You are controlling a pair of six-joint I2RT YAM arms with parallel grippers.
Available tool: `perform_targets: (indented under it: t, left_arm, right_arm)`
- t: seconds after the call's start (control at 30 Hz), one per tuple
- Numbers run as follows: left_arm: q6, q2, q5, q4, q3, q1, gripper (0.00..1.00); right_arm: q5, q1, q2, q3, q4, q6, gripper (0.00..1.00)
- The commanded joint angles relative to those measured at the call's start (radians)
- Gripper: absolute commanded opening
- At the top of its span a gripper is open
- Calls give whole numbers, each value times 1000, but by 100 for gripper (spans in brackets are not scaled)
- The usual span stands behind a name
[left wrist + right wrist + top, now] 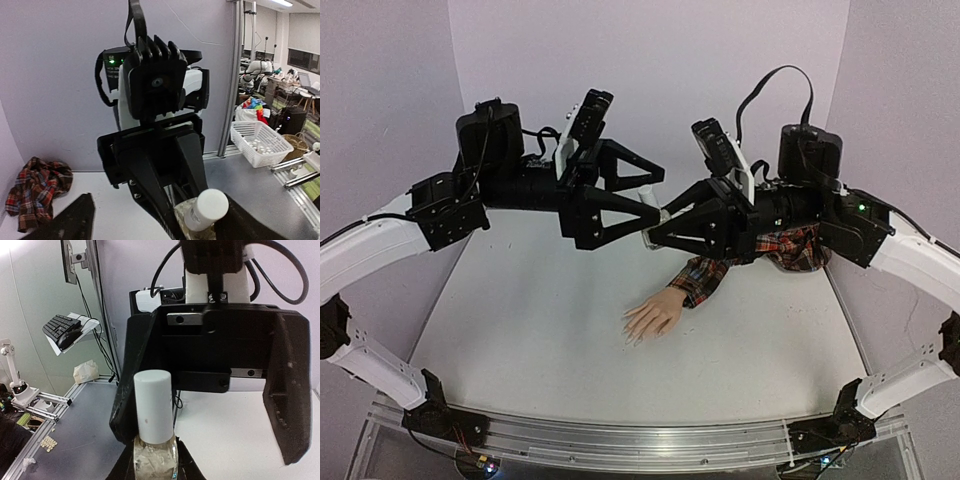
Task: Paint the nails
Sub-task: Screw the nail polish bottle cap onto the nail polish bottle.
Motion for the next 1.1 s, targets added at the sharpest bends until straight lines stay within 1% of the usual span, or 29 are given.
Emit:
perform_targets:
  t: [0.0,0.1,0.17,0.3,0.33,0.4,0.47,0.53,0.73,0.97,1.07]
  left_arm:
    - [-81,-69,-130,49,-112,13,95]
    - [-161,-101,-162,169,-174,11,99]
    - [-217,-107,-194,205,-187,11,100]
    - [-302,-95,-331,194,-151,11,96]
    - [-342,-93,-381,192,-136,11,96]
    - [-406,-83,-533,135,-94,11,95]
    - [-436,-75,-590,115,-66,11,93]
    - [-460,-74,-625,123,-63,11,91]
    - [-449,-51,-650,131,-49,11,81]
    - [-471,34,-662,57,50,11,78]
    - [-482,58,-669,28,73,11,74]
  right_arm:
    - [189,-2,-83,-2,120,-56,0]
    - [365,0,-94,-22,108,-57,0]
    - [466,-1,-95,-30,76,-64,0]
    - [621,12,-86,-36,41,-112,0]
    - [672,19,-79,-30,27,-126,0]
    - [762,29,-63,-17,13,-153,0]
    - [842,37,-44,-7,11,-165,0]
    - [890,44,-23,7,9,-173,0]
    - [958,59,22,46,-5,-188,0]
    - [1006,70,45,90,-31,-204,0]
    - [1013,73,49,98,-37,-208,0]
